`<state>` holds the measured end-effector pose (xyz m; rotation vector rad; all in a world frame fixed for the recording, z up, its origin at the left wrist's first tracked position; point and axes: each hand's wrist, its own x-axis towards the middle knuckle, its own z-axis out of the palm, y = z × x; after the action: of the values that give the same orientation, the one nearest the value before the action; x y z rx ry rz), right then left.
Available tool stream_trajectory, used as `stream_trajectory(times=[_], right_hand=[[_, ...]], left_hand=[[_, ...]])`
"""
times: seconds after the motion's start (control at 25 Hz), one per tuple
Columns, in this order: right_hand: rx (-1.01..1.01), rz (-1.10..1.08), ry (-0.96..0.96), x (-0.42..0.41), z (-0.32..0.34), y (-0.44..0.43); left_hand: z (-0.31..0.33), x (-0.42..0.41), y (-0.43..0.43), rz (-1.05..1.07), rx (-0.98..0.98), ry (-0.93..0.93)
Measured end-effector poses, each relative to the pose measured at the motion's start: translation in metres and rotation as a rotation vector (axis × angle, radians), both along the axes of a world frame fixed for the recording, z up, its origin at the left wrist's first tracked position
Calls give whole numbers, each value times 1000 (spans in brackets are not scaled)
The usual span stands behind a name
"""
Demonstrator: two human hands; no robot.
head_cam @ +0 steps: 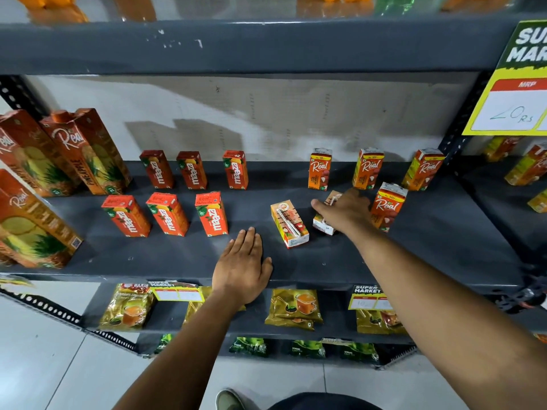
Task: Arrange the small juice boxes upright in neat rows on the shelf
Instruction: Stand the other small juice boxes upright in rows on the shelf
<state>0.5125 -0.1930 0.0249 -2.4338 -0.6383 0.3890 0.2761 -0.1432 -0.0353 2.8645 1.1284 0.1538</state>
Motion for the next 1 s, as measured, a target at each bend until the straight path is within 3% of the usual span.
stream_trajectory(times=[0.08,0.24,0.44,0.6,0.68,1.0], right_hand=[[-90,24,33,3,-5,4],[-8,-7,173,7,-9,6],[36,83,119,7,-7,-3],[424,99,-118,-5,-27,-22],[505,50,-171,-12,-38,-28],[421,-47,-196,-18,-52,-30]], left_hand=[[0,-1,0,1,-3,1],[-2,0,1,-1,-1,-2],[-3,0,1,-6,6,-11],[-4,1,1,-5,4,-14],[-3,1,1,-6,-1,-13],[-3,0,0,-3,-2,-9]])
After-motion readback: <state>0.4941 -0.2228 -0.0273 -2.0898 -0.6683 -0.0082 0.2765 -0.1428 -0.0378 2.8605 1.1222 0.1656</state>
